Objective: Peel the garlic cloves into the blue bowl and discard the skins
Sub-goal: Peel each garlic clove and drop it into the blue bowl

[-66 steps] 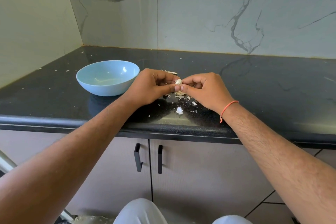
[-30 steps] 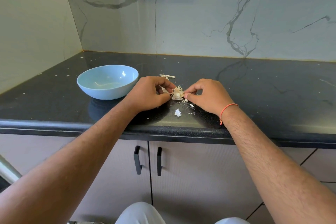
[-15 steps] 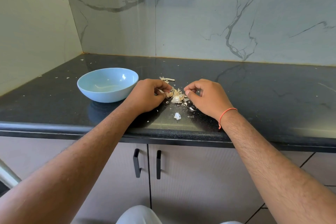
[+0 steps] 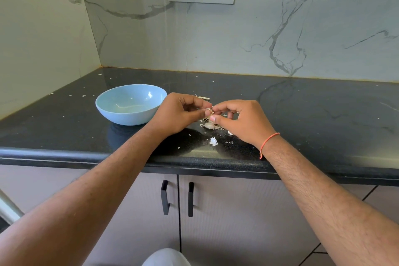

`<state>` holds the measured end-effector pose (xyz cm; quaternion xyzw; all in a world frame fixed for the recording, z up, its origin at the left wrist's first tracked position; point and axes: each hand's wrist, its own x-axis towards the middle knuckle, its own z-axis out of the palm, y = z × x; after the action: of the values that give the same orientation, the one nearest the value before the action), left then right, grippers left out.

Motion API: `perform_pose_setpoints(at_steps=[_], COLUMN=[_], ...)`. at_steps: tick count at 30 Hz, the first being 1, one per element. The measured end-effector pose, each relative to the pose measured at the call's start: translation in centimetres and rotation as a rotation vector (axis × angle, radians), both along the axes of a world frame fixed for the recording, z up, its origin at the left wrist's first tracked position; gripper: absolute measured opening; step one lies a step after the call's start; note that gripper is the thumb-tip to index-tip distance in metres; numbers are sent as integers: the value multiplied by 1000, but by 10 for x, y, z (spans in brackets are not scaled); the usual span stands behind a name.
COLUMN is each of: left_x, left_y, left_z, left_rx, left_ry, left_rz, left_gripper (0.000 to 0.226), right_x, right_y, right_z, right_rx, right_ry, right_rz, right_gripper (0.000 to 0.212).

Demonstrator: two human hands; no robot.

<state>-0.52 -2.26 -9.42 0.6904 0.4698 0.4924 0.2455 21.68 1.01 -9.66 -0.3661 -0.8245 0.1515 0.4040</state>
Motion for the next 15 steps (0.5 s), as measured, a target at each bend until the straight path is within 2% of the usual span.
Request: perform_pose_setpoints(at_steps=[6, 15], left_x=[-2, -7], left_y=[-2, -5], left_z=[1, 4], left_rx=[4, -147], left_ry=[-120, -299], left_rz=[-59, -156], left_gripper=[20, 18], right_x=[-5, -4], right_y=[-4, -8], right_z=[4, 9], right_rx=[-72, -118], right_ry=[122, 220], right_rz=[41, 165], right_gripper=[16, 20])
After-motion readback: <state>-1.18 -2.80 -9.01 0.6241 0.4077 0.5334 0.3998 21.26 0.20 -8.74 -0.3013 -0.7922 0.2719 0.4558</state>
